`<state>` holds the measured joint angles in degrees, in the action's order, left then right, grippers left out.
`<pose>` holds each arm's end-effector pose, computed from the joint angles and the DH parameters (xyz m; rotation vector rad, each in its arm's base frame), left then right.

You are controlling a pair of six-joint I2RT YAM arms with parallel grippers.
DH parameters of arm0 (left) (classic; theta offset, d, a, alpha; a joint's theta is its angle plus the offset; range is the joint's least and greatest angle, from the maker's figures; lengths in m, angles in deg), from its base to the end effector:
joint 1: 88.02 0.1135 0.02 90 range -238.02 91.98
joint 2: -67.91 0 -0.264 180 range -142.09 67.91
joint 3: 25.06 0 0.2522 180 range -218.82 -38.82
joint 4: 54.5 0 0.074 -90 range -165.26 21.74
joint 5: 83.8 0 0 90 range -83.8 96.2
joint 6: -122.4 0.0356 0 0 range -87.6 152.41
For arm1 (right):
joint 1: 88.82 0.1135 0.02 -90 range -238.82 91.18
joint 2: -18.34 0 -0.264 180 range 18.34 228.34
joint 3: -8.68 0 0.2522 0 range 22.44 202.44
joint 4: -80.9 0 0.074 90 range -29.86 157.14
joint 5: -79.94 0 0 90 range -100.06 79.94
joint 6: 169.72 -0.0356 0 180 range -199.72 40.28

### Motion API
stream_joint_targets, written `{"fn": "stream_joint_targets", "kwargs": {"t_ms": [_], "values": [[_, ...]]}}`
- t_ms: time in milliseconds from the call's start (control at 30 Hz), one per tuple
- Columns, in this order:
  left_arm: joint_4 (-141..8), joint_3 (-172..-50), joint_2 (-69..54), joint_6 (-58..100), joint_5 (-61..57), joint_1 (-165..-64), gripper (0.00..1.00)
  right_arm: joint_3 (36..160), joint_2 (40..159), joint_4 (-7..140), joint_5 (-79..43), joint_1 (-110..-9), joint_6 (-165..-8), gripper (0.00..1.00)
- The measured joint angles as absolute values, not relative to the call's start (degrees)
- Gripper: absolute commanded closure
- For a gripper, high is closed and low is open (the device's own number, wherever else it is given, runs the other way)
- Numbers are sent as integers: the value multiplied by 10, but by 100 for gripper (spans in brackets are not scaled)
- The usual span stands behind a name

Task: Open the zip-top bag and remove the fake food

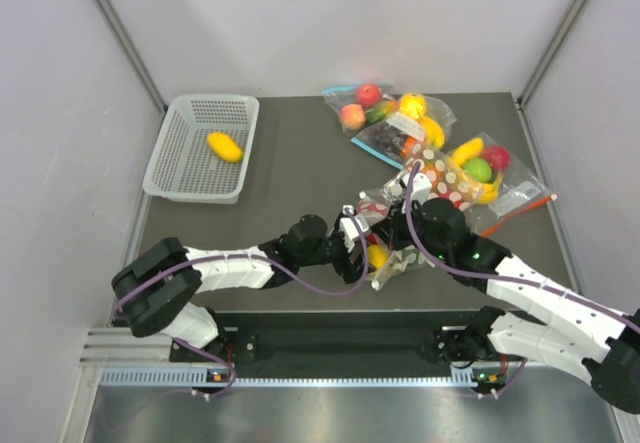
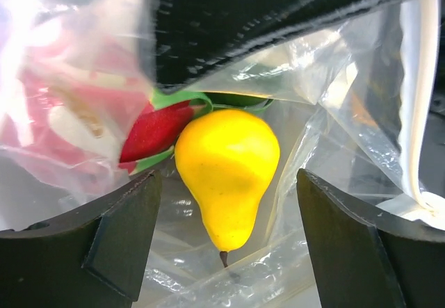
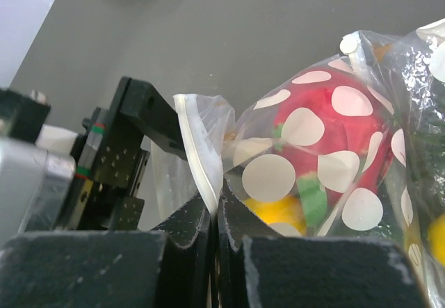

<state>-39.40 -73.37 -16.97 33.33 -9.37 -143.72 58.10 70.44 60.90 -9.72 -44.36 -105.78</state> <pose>0.1610 -0.2530 0.1865 1.1294 1.6976 -0.8826 0.1507 0.1475 0.2678 -0.3244 2.0285 0.7847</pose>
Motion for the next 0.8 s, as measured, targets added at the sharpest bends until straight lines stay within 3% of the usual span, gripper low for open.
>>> {"fn": "stream_joint_targets", "kwargs": {"t_ms": [367, 800], "values": [[-352, -718, -179, 297, -133, -1420, 17, 581, 689, 590, -97, -444, -1058, 100], [-368, -755, -228, 306, -64, -1450, 17, 581, 685, 585, -99, -442, -1057, 100]]}}
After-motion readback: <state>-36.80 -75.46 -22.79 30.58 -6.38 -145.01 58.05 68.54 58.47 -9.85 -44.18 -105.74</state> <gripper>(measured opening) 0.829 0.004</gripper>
